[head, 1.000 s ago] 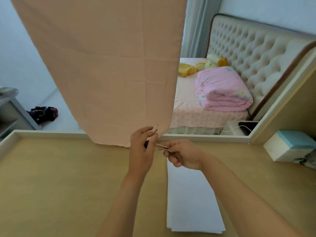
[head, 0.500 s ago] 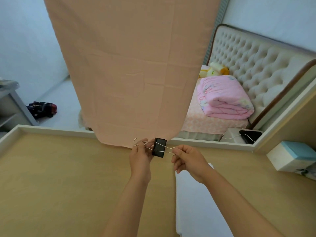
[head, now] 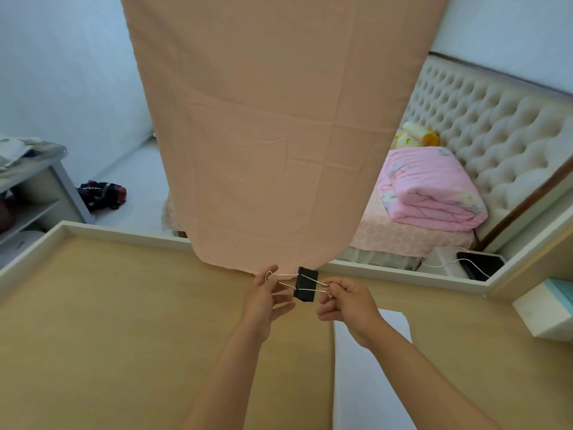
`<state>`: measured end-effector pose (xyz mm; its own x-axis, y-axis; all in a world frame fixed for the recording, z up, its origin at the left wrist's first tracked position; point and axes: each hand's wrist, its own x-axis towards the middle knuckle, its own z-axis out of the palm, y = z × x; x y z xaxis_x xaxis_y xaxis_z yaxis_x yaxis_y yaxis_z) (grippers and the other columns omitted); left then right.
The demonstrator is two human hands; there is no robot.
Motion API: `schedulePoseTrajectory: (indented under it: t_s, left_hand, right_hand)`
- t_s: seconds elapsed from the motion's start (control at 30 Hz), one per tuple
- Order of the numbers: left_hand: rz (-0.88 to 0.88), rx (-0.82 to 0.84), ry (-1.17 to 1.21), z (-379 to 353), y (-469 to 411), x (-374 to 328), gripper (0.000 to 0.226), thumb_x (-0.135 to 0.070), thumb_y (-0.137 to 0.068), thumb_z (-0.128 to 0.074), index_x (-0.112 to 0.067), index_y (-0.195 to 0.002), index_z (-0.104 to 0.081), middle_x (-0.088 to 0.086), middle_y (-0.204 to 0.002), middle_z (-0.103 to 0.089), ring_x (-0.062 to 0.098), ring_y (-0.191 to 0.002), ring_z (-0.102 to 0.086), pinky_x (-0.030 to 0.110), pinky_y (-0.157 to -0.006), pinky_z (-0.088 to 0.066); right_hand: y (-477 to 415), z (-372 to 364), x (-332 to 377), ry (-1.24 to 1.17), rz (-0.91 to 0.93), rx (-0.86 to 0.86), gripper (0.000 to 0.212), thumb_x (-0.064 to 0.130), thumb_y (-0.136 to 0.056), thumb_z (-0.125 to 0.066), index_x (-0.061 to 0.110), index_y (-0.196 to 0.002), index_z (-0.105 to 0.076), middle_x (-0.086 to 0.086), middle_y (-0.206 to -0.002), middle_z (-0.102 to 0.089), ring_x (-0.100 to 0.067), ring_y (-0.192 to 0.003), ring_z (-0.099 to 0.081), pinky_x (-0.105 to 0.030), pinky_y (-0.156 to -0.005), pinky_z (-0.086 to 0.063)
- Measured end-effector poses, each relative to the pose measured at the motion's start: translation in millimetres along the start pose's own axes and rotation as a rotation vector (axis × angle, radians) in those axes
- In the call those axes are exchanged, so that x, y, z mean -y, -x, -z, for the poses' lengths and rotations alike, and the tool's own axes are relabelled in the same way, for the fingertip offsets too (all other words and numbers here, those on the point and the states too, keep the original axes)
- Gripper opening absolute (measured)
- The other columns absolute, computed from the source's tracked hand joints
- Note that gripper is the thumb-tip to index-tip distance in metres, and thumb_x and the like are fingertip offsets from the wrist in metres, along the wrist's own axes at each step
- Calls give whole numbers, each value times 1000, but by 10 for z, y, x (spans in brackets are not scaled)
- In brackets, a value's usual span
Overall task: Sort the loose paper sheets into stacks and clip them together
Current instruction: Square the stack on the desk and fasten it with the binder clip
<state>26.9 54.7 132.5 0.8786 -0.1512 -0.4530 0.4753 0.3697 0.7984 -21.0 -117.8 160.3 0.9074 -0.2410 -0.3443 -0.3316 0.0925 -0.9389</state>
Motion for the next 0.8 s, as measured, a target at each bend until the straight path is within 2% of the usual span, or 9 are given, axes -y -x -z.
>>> schedulePoseTrajectory:
  t_s: [0.07,0.13,0.23,0.33,0.47,0.57,0.63,0.73,0.8]
  left_hand:
    - [13,-45,-192,-7,-37,10,24,-22,-105,-43,-24,-119,-62,8,-84,-65,23,-66,-62,35,-63,-60]
    - [77,35,-271,-34,-43,33,28,-23,-103,-42,-15,-115,-66,9,-85,-63,22,-64,-61,34,-64,-59]
    - [173,223,-118,-96,-19,123,29,-27,-101,-45,-8,-99,-67,7,-80,-57,20,-60,-57,34,-63,-53]
    - [143,184,58,-95,-51,130,29,-28,-103,-46,-9,-90,-64,3,-69,-56,16,-53,-52,27,-52,-46]
    - [-51,64,-237,54,-101,95,19,-19,-100,-56,-7,-85,-59,5,-63,-60,19,-53,-57,29,-52,-52]
    - [-107,67,-407,187,-98,126,18,-17,-95,-62,-4,-83,-62,6,-59,-61,20,-50,-56,30,-51,-51]
    - [-100,97,-481,259,-105,204,17,-17,-94,-63,-5,-82,-63,4,-60,-62,20,-49,-55,29,-50,-50]
    - [-94,70,-655,410,-173,434,17,-20,-96,-60,-9,-84,-63,-1,-66,-61,18,-50,-56,30,-51,-48]
    - [-41,48,-737,544,-233,610,16,-21,-96,-58,-11,-84,-65,1,-71,-64,17,-51,-59,30,-52,-50]
  right_hand:
    - [-62,7,-57,-34,-29,-6,26,4,-105,-39,1,-107,-65,-15,-72,-61,-24,-51,-63,-36,-53,-58]
    - [-109,-27,-100,-96,-65,33,24,5,-105,-39,1,-111,-62,-13,-69,-59,-22,-48,-60,-35,-51,-56]
    - [-158,-136,-108,-182,-111,100,23,8,-106,-40,2,-115,-60,-9,-66,-57,-20,-46,-58,-32,-47,-53]
    - [-224,-191,-108,-160,-158,114,22,10,-105,-43,4,-116,-61,-11,-73,-62,-21,-51,-60,-32,-49,-53]
    - [-307,-167,-198,45,-193,25,23,12,-98,-55,11,-120,-62,-18,-107,-71,-26,-73,-70,-35,-60,-58]
    - [-282,-206,-268,-69,-258,143,26,22,-101,-52,8,-117,-67,-20,-108,-71,-31,-86,-71,-43,-70,-60]
    - [-265,-251,-402,17,-275,212,26,21,-100,-55,9,-122,-66,-18,-113,-71,-29,-95,-71,-40,-73,-60]
    - [-317,-330,-760,206,-309,183,32,16,-99,-58,15,-130,-62,-8,-112,-72,-21,-96,-71,-30,-72,-56]
    - [-342,-373,-952,216,-400,137,43,15,-97,-60,13,-140,-52,-7,-116,-70,-21,-98,-69,-33,-75,-57]
